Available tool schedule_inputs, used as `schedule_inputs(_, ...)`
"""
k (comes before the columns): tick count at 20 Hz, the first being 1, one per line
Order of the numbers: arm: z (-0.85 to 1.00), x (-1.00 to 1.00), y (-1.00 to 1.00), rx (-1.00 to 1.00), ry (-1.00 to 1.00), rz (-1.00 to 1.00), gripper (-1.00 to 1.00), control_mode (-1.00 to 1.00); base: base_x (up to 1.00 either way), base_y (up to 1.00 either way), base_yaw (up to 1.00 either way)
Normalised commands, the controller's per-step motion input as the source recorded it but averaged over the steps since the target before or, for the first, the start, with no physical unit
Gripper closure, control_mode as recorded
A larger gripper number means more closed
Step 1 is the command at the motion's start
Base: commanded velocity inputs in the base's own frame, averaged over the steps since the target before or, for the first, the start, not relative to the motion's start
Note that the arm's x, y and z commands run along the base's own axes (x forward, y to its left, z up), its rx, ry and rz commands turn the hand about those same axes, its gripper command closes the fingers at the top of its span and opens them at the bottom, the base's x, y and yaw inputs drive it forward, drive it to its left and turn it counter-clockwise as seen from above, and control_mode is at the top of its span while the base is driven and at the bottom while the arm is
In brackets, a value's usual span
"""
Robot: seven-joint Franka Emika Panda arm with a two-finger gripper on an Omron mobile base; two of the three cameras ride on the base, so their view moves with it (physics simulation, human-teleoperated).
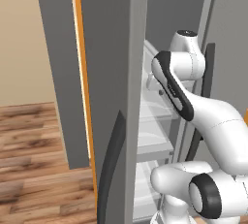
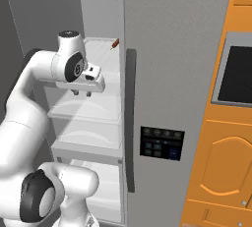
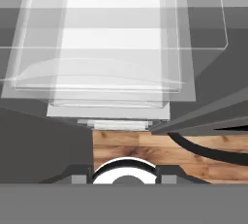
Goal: Take the fish from the fridge and place it on the digital scale on the counter by the fridge. Wait a few seconds for a reading, then move it to the plate on the dining counter.
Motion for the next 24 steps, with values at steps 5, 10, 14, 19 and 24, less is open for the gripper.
schedule_inputs(5,-0.04,-0.12,0.21,-0.01,-0.02,0.02,-1.00,-1.00,0.00,0.00,0.00)
schedule_inputs(10,0.07,-0.12,0.42,-0.05,-0.39,0.16,-1.00,-1.00,0.00,0.00,0.00)
schedule_inputs(14,0.27,0.03,0.10,0.00,-0.38,0.13,-1.00,-1.00,0.00,0.00,0.00)
schedule_inputs(19,0.20,0.27,0.00,0.00,-0.21,0.07,-1.00,-1.00,0.00,0.00,0.00)
schedule_inputs(24,0.39,0.39,0.05,0.00,-0.09,0.03,-1.00,-1.00,0.00,0.00,0.00)
